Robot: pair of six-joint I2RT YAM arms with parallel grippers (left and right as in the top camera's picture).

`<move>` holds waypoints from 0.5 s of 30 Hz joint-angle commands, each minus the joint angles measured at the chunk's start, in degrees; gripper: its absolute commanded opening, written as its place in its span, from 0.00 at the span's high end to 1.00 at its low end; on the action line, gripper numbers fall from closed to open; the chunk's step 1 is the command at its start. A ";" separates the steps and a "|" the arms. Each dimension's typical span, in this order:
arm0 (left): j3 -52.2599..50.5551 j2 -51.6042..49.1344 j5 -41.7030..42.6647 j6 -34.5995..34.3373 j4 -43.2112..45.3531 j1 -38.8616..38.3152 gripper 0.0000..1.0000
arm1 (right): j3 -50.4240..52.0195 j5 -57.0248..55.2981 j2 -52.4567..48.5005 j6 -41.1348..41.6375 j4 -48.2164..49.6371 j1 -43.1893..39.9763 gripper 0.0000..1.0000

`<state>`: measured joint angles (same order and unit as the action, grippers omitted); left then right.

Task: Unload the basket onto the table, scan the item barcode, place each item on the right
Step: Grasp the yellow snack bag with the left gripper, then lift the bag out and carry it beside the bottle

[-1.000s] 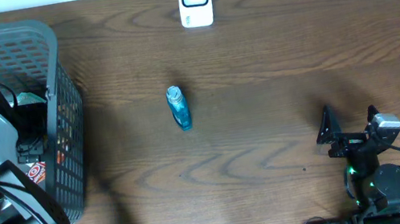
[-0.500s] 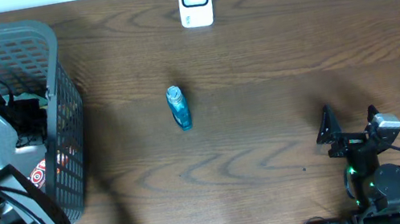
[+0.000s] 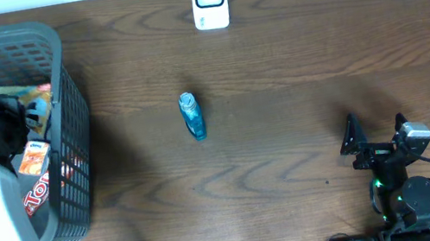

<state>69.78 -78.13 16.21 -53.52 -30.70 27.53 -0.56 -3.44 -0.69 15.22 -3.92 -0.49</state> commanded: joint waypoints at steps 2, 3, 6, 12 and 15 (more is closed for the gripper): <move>0.74 10.56 -0.33 1.36 0.22 -0.24 0.92 | 0.24 -0.50 0.31 -0.72 0.02 0.90 0.01; 0.74 12.98 -0.17 1.18 0.17 -0.37 0.93 | 0.24 -0.50 0.31 -0.72 0.02 0.90 0.01; 0.74 20.31 0.85 1.20 0.17 -1.97 0.93 | 0.24 -0.50 0.31 -0.72 0.02 0.90 0.01; 0.74 29.33 5.27 1.20 0.44 -13.66 0.93 | 0.24 -0.50 0.31 -0.72 0.02 0.90 0.01; 0.72 29.75 4.52 1.49 0.98 -23.71 0.93 | 0.24 -0.50 0.31 -0.72 0.02 0.90 0.01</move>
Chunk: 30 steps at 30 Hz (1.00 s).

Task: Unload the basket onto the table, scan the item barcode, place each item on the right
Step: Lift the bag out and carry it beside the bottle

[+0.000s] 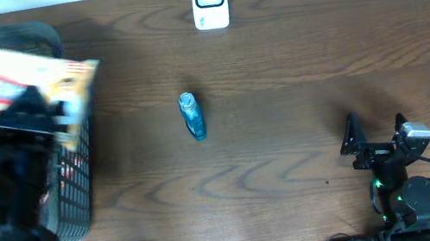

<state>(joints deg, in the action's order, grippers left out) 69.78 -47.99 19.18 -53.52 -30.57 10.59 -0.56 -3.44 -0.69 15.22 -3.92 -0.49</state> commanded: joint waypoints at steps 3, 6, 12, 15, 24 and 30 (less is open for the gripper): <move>0.72 -2.54 -1.18 2.56 2.64 -16.87 0.93 | 0.24 -0.50 0.31 -0.72 0.02 0.90 0.01; 0.72 -7.04 -5.60 5.16 5.22 -27.80 0.93 | 0.24 -0.50 0.31 -0.72 0.02 0.90 0.01; 0.72 -21.07 -10.91 8.94 13.79 -45.05 0.92 | 0.24 -0.50 0.31 -0.72 0.02 0.90 0.01; 0.72 -29.07 -10.95 8.94 18.08 -50.58 0.93 | 0.24 -0.50 0.31 -0.72 0.02 0.90 0.01; 0.72 -49.11 -10.93 7.48 24.68 -56.17 0.93 | 0.24 -0.50 0.31 -0.72 0.02 0.90 0.01; 0.72 -54.21 -11.28 3.26 23.04 -56.15 0.92 | 0.24 -0.50 0.31 -0.72 0.02 0.90 0.01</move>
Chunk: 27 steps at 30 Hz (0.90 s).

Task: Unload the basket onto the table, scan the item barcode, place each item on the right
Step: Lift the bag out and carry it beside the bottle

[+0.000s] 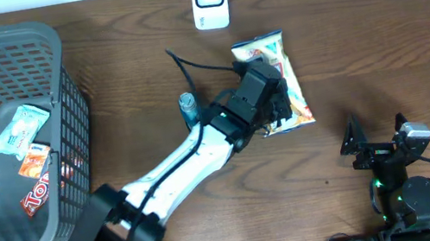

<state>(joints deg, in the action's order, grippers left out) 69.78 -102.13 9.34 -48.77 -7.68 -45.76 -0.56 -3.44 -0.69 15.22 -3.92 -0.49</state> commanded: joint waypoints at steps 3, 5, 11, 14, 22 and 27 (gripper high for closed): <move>0.70 -1.36 -5.86 -5.49 -3.80 0.20 0.93 | 0.24 -0.50 0.31 -0.72 0.02 0.90 0.01; 0.57 -1.62 -8.15 -8.92 -6.69 0.20 0.92 | 0.24 -0.50 0.31 -0.70 0.02 0.90 0.01; -0.87 -1.68 -9.07 -9.64 -7.32 0.20 0.92 | 0.24 -0.50 0.31 -0.72 0.02 0.90 0.01; -1.40 -1.75 -10.34 -9.64 -7.32 0.17 0.92 | 0.24 -0.50 0.31 -0.72 0.02 0.90 0.01; -1.44 -3.08 -12.00 -10.51 -7.23 0.20 0.92 | 0.24 -0.50 0.31 -0.72 0.02 0.90 0.01; -1.44 -4.31 -12.22 -10.49 -6.84 0.20 0.92 | 0.24 -0.50 0.31 -0.72 0.02 0.90 0.01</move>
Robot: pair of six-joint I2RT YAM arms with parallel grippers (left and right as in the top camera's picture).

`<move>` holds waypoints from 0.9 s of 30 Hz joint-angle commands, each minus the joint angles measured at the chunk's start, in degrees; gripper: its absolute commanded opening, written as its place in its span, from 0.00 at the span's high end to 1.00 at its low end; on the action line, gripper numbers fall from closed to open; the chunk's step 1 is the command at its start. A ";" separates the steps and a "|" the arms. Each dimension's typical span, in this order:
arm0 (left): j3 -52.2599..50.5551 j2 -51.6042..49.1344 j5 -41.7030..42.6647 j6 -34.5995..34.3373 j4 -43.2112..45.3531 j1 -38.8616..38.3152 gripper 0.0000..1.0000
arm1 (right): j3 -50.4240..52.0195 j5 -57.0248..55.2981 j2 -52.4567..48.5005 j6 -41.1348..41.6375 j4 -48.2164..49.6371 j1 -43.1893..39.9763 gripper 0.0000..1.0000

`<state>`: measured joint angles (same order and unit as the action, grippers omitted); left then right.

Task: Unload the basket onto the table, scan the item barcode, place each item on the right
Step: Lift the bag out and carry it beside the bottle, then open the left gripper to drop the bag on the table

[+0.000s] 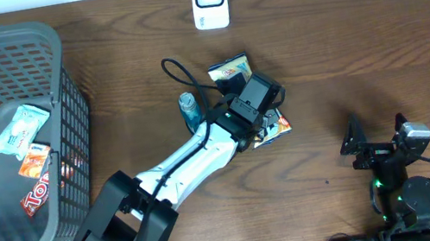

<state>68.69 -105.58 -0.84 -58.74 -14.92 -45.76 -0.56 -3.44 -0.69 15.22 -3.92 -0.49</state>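
Note:
My left arm reaches from the front across the table to its middle, and its gripper (254,101) is shut on a snack bag (232,69). The bag shows at both ends of the gripper, one end toward the back and a red and white end at the front right. The white barcode scanner (210,0) stands at the table's back edge, a short way beyond the bag. My right gripper (357,145) rests at the front right with its fingers spread and nothing between them.
A grey mesh basket (55,55) at the left holds several small packets (19,127). A small blue bottle (189,114) lies on the table just left of the left arm's wrist.
The bag in my left gripper has turned and now shows much less of its face from above. The gripper has shifted slightly toward the left. The right arm has not moved.
My left arm was over the basket among the packets. Then it was raised above the basket with the snack bag in its grip. Later it held the bag flat at the table's middle in front of the scanner, and now the bag is turned there.

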 commanded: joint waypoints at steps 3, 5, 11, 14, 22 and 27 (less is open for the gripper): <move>-0.35 -1.16 -2.29 -0.52 0.42 0.20 0.92 | 0.24 -0.50 0.31 -0.72 0.02 0.90 0.01; -0.35 -1.16 -2.69 -0.52 0.44 0.17 0.92 | 0.24 -0.50 0.31 -0.70 0.02 0.90 0.01; -0.35 -1.16 -2.64 -0.55 0.63 0.11 0.92 | 0.24 -0.50 0.31 -0.72 0.02 0.90 0.01; -0.33 -1.16 -2.67 -0.52 0.94 0.07 0.73 | 0.24 -0.50 0.31 -0.72 0.02 0.90 0.01; -0.24 -0.52 -1.99 0.20 1.70 0.02 0.26 | 0.24 -0.50 0.31 -0.72 0.02 0.90 0.01; 0.07 2.78 0.79 4.52 1.68 0.00 0.19 | 0.24 -0.50 0.31 -0.72 0.02 0.90 0.01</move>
<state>68.69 -106.04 -1.34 -57.52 -13.13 -45.78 -0.56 -3.44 -0.69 15.22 -3.92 -0.49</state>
